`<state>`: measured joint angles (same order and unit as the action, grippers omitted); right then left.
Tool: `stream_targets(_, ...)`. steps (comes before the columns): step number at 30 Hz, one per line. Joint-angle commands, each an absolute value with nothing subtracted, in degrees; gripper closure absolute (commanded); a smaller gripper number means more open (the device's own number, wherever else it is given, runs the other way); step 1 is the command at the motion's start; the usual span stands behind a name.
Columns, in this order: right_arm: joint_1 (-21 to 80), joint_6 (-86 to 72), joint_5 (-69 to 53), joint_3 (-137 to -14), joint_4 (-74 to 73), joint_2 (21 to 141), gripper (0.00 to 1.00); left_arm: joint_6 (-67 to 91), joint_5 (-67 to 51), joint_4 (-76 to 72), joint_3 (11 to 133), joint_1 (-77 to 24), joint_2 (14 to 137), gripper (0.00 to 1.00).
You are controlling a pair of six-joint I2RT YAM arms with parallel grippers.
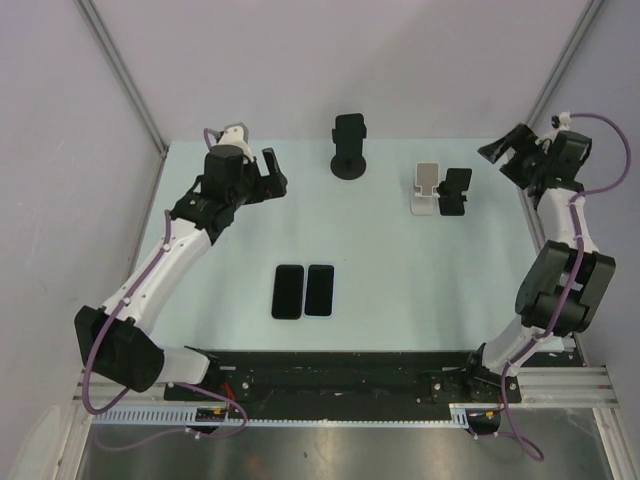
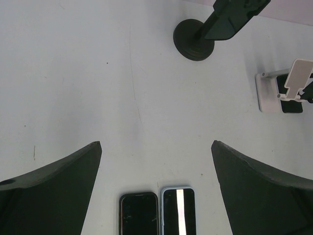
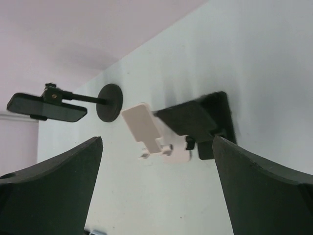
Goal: Remove the phone from the phone stand
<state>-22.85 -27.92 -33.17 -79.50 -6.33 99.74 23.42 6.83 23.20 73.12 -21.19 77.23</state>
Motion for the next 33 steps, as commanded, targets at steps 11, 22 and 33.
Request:
stream_targets(11,5.4,-2.2,-27.1,-94.5,0.9,102.0,0.0,18.0,7.2,21.6,68.9,-24.6,67.9,0.0)
stream_targets(22,13.1,11.2,-37.7,-133.9,-17.4,128.9,0.0,9.8,-1.6,19.7,65.2,-24.9,68.6,0.0)
stream_targets(33,13.9,11.8,-41.5,-138.9,-12.6,138.9,0.05,8.8,-3.6,19.6,64.7,-24.9,72.9,0.0)
